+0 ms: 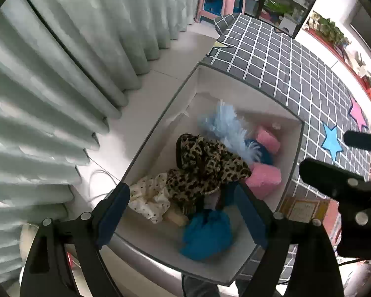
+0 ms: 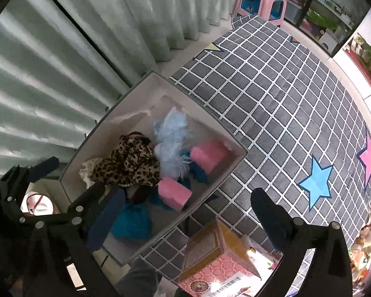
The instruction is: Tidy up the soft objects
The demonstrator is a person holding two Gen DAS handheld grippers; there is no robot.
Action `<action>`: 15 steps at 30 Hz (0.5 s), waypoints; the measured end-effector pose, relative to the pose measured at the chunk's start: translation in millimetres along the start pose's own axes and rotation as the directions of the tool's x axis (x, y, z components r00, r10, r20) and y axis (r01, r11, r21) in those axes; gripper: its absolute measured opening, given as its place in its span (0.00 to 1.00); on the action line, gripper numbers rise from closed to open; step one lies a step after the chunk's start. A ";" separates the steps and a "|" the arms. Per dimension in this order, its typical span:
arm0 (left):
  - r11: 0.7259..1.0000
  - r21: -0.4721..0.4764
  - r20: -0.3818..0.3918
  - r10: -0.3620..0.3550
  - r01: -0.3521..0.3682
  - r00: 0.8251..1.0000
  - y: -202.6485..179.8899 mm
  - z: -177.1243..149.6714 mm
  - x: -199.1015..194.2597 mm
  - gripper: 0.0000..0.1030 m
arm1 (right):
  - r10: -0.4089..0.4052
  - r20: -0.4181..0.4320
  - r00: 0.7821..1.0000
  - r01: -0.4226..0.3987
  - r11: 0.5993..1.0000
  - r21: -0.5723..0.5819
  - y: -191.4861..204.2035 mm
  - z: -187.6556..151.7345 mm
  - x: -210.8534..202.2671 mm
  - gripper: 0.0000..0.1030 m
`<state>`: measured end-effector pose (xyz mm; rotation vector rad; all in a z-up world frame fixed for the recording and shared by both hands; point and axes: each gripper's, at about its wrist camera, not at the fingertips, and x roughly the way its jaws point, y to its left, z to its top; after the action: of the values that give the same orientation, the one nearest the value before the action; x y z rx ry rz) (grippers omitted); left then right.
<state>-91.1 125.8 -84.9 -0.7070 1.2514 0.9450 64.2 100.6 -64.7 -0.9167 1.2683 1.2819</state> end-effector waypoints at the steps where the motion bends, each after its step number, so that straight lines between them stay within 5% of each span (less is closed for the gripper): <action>1: 1.000 0.005 -0.001 0.003 -0.003 1.000 -0.3 -1.7 -1.0 0.86 | 0.001 -0.002 1.000 -0.001 1.000 0.000 0.5 -0.1 0.0 1.00; 15: 0.999 0.031 0.010 0.027 -0.027 1.000 3.4 -18.0 -10.7 0.86 | -0.022 -0.006 1.000 0.021 0.999 -0.024 16.3 -6.7 -3.8 1.00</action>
<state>-102.9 109.7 -77.8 -0.6622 1.2668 0.9482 47.8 95.5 -59.3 -0.9500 1.2473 1.2809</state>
